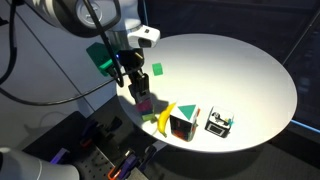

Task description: Take the gray block from the stack and put it on the table

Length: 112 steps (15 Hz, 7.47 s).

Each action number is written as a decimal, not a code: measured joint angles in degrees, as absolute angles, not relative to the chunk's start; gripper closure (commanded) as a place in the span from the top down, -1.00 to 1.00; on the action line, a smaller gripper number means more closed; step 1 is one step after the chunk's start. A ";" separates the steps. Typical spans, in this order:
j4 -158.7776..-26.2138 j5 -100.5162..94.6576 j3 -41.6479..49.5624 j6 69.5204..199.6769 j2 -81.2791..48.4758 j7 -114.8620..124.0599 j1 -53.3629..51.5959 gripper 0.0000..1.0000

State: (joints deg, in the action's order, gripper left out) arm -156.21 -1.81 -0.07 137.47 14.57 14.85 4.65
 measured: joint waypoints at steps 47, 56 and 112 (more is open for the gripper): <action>-131.88 -4.71 0.49 143.23 -18.88 14.27 -3.23 -0.41; -134.19 -5.52 -0.03 145.80 -18.86 9.90 -5.72 -0.41; -133.30 -6.48 -1.78 150.69 -23.12 7.57 -9.53 0.90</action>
State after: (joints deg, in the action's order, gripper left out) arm -133.30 -6.48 -1.78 150.69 -23.12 7.57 -9.53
